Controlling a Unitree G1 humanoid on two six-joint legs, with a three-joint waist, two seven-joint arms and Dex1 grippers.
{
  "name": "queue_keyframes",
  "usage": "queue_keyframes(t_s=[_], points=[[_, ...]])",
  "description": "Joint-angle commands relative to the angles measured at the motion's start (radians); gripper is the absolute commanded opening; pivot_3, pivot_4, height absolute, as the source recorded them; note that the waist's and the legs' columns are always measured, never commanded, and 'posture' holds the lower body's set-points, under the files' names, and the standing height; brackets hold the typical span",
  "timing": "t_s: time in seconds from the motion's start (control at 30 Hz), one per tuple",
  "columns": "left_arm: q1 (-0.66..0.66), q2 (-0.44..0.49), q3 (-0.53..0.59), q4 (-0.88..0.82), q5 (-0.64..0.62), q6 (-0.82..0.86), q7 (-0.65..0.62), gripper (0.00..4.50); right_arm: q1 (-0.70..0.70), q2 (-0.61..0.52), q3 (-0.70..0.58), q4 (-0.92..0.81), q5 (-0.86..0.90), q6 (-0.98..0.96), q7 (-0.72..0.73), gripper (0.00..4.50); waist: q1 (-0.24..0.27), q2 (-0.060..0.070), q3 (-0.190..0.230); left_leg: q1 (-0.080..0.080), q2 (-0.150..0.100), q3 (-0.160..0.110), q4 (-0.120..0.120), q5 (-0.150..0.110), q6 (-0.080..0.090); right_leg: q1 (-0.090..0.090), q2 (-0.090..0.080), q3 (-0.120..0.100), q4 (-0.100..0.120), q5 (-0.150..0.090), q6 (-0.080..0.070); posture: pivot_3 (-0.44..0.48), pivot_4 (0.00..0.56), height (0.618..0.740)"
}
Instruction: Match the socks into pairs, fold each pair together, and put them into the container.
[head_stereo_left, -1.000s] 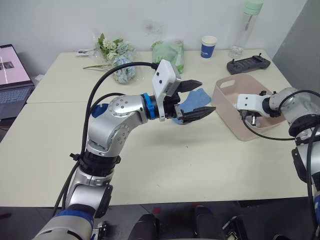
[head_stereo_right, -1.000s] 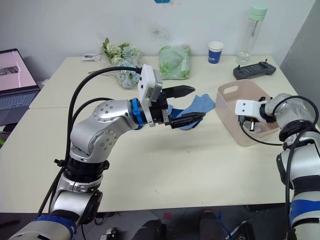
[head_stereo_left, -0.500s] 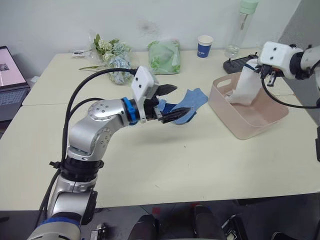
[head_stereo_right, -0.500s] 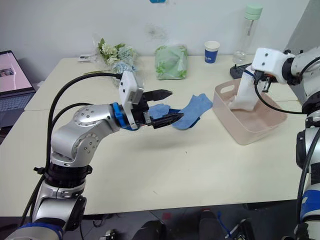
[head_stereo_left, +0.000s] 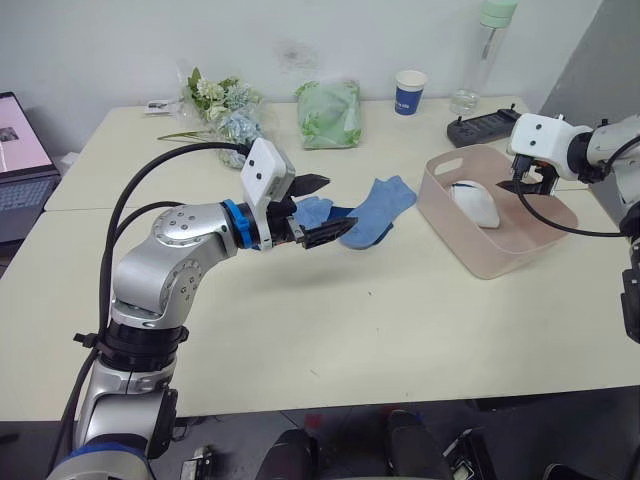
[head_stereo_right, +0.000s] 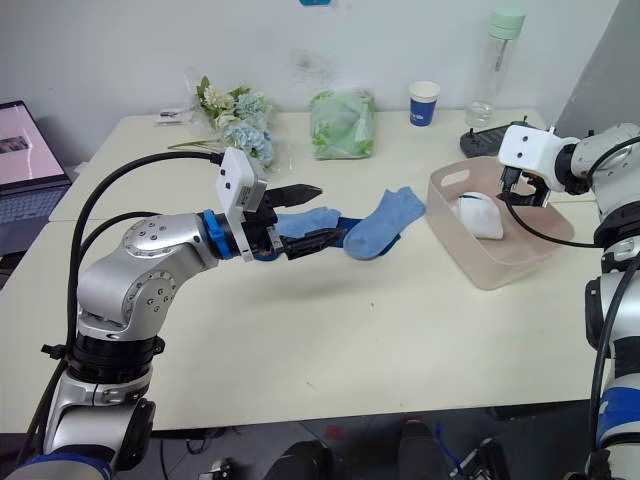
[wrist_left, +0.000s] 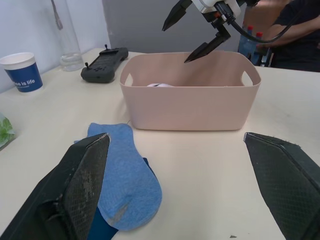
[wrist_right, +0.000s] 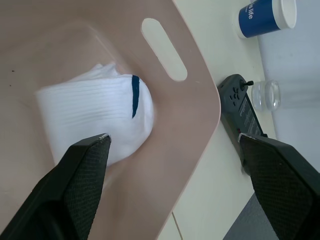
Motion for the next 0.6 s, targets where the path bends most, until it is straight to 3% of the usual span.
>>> queue_keyframes(t_s=[0.03,0.13,0.27,0.33,0.43,0.6], points=[[-0.003,0.020,0.037,-0.052,-0.014,0.003,0.009,4.50,-0.026,0.014,-0.064,-0.066,0.068,0.021,-0.007,4.45,-0.002,0.000,0.000,0.000,0.000,0.000,0.000,0.000,0.000,0.000,0.000,0.000,0.000,0.000,0.000,0.000,0.150,0.740],[0.021,0.044,0.071,-0.048,0.002,-0.002,0.032,4.50,-0.008,0.067,-0.153,-0.152,0.180,0.064,0.000,4.45,-0.011,0.000,0.000,0.001,0.001,0.001,0.000,0.000,0.000,0.000,0.000,0.001,0.001,0.000,0.000,0.000,0.150,0.740],[0.068,0.059,0.121,-0.054,0.010,-0.001,0.083,4.50,0.113,0.170,-0.285,-0.402,0.382,0.209,0.005,4.45,-0.015,0.000,-0.001,0.001,0.002,-0.004,0.000,0.000,0.000,0.000,0.001,0.001,0.001,0.000,0.000,0.000,0.150,0.740],[0.122,0.063,0.149,-0.058,0.041,-0.026,0.125,4.50,0.268,0.259,-0.347,-0.675,0.521,0.408,-0.033,4.45,-0.011,-0.001,-0.002,0.001,0.003,-0.006,0.001,0.000,0.000,0.001,0.000,-0.001,0.001,0.000,0.000,0.000,0.150,0.740],[0.226,0.038,0.205,-0.072,0.068,-0.064,0.198,4.50,0.507,0.369,-0.371,-1.014,0.594,0.558,-0.154,4.45,-0.002,-0.001,-0.003,0.000,0.003,-0.010,0.001,0.000,0.000,0.000,0.000,-0.002,0.001,0.000,0.000,0.000,0.150,0.740],[0.474,-0.072,0.230,-0.135,0.150,-0.169,0.342,4.50,0.916,0.495,-0.313,-1.373,0.580,0.645,-0.324,4.45,0.022,-0.001,-0.003,-0.001,0.002,-0.010,0.001,0.000,0.000,0.000,-0.002,-0.001,0.000,0.000,0.000,0.000,0.150,0.740]])
